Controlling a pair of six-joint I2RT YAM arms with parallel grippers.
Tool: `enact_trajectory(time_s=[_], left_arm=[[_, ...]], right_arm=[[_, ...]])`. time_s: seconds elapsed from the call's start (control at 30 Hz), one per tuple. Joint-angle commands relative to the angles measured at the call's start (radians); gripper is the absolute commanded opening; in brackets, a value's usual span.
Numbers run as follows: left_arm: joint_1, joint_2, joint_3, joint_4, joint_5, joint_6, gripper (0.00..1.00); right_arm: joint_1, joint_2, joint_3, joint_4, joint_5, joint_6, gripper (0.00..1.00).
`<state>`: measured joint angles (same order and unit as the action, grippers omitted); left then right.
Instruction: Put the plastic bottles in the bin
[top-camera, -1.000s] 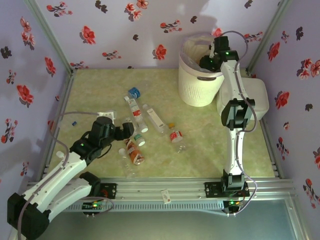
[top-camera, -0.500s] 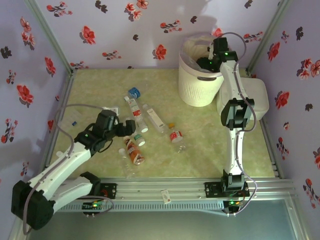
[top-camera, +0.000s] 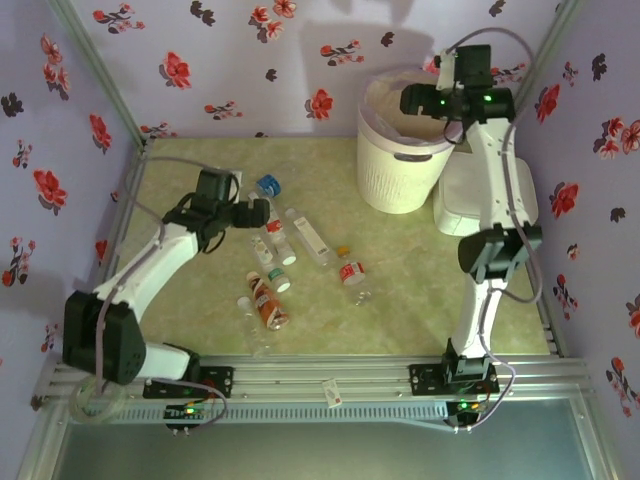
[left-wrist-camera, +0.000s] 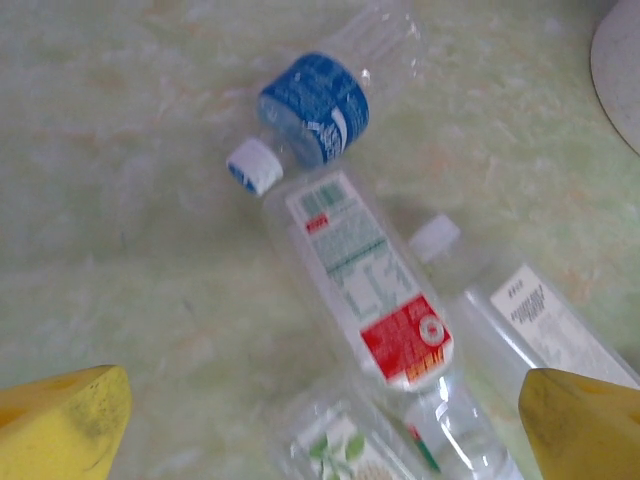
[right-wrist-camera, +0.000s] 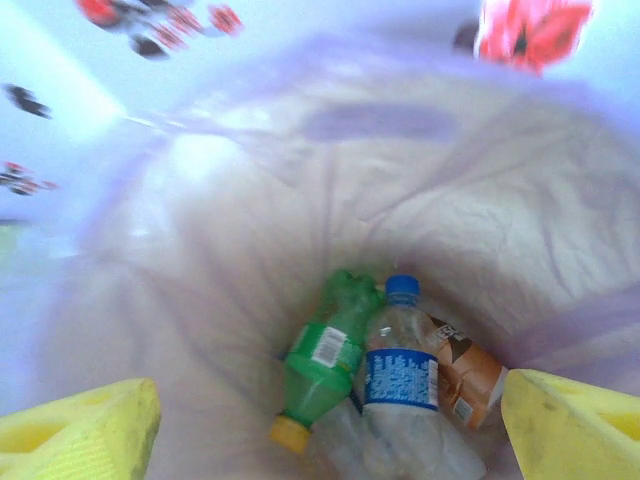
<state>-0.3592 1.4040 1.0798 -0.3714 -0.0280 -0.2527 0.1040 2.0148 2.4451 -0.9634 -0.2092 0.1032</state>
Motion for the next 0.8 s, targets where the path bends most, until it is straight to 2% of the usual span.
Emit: enact_trajectory(time_s=[0.0,0.13,0.3,0.4,0.6,0.77], left_arm=[[0.032,0.113,0.109,0.023,0.082,0.12,1.0],[0.053,0.291,0.266,-0.017,0.151,0.167,1.0],[0.062,0.463,0.43,-0.05,0.158,0.214,1.0],[0.08,0.571,0.54,-0.102,0.19,0.251,0.99],[0.093,0.716,0.67,-0.169,0.192,0.259,0.98],[0.09,0.785,0.715,-0.198,0.198,0.255,0.95]], right_arm=[[0.032,-0.132,-0.075,0.017,-0.017,-0.038,0.89],[0.055,-0.286,-0.208,0.051,-0.074,-0.006,0.88],[0.106,-0.526,-0.512,0.193,-0.102,0.057,0.87],[0.118,-0.638,-0.645,0.216,-0.109,0.078,0.87],[0.122,-0.768,-0.759,0.194,-0.076,0.084,0.87],[0.122,-0.8,-0.779,0.195,-0.067,0.089,0.87]])
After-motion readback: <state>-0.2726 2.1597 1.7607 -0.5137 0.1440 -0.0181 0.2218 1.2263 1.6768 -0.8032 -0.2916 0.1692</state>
